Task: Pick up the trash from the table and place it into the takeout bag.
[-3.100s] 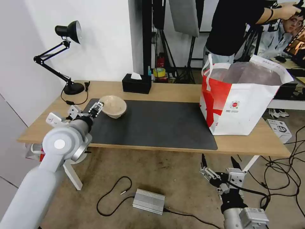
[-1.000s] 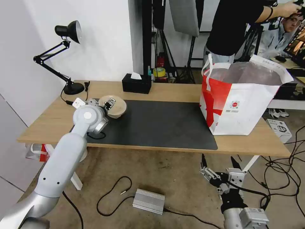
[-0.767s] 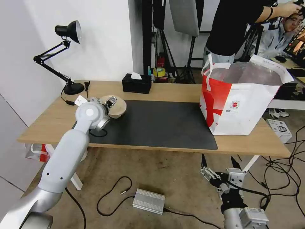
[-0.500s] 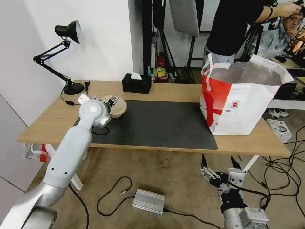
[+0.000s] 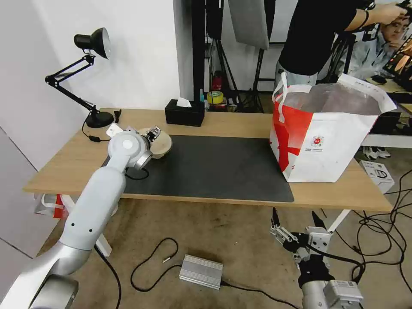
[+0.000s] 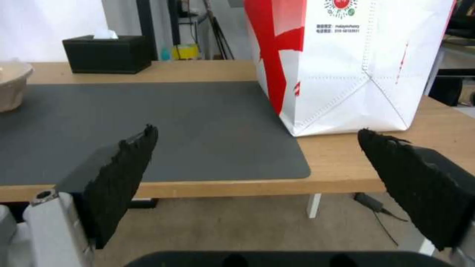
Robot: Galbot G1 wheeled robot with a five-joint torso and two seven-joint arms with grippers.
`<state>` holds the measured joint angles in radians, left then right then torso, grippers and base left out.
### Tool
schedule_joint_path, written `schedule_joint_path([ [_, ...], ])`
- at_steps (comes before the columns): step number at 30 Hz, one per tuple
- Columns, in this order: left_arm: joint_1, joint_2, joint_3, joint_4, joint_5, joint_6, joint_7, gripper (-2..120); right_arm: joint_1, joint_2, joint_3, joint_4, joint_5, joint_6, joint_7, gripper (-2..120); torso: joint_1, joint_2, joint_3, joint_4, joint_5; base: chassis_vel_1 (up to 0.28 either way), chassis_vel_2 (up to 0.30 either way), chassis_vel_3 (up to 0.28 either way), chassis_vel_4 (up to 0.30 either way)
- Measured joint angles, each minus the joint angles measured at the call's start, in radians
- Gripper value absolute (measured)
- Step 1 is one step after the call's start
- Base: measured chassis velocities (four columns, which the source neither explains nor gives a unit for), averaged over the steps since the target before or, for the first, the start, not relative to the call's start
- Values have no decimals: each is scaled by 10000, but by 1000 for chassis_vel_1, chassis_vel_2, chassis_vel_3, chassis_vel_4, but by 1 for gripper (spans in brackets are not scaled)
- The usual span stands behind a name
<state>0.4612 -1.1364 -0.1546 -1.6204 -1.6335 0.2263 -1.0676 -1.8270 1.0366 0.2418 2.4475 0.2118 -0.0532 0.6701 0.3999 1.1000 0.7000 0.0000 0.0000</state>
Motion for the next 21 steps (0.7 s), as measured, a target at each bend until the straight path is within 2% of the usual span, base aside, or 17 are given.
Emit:
schedule_joint_path([
  [10, 163, 312, -308, -663, -20, -46, 233, 100, -1, 0, 0, 0, 0, 0, 0, 100, -1, 0, 0, 1, 1, 0, 0, 0, 0],
  [21, 252, 408, -406, -524, 21, -47, 103, 100, 0, 0, 0, 0, 0, 0, 0, 100, -1, 0, 0, 1, -1, 0, 0, 0, 0],
])
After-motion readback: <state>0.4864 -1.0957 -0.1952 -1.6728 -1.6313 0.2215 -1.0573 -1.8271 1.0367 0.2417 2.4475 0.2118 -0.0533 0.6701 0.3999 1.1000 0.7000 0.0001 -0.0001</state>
